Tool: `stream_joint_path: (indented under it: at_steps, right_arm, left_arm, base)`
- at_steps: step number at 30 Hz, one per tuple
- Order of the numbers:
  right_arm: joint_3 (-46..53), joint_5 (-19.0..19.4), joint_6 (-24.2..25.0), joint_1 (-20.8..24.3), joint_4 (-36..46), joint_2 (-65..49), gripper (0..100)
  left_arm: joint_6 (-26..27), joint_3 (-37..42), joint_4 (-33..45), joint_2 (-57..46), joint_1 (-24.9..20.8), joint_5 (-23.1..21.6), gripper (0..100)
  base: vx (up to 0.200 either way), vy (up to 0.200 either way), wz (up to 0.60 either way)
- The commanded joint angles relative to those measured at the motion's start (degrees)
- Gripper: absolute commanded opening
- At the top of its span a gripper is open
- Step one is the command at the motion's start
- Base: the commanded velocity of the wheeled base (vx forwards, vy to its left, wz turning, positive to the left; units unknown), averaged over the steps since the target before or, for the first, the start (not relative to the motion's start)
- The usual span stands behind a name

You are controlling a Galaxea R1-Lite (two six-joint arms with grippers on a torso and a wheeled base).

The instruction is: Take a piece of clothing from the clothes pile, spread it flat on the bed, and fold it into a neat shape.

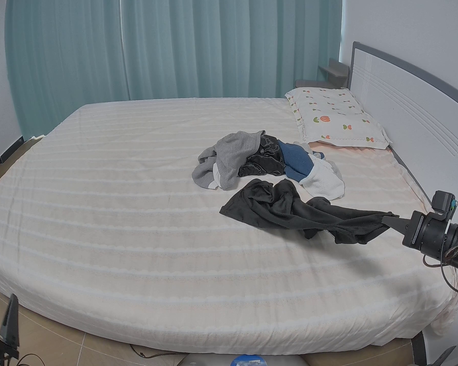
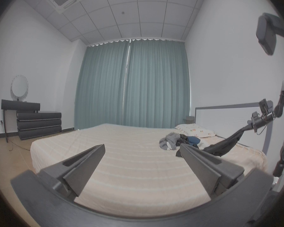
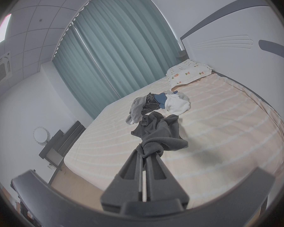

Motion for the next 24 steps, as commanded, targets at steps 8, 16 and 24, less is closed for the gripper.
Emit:
stream_joint_path:
  at_steps: [8, 16, 24]
  right_arm:
    - [-4.38, 0.04, -0.25, 0.15, 0.23, 0.31, 0]
    - [-5.61, 0.13, -0.17, 0.15, 0.14, 0.48, 0]
    - [-6.84, 0.13, -0.08, -0.03, 0.23, -0.40, 0]
  left_arm:
    - [0.25, -10.20, -3.42, 32.53, -4.11, 0.85, 100]
    - [-0.27, -9.76, -21.88, 54.15, -6.22, 0.50, 100]
    - [-2.91, -13.45, -28.91, 66.81, -13.25, 0.94, 100]
  base:
    - [0.000, 0.000, 0.00]
    - [0.000, 0.000, 0.00]
    - [0.000, 0.000, 0.00]
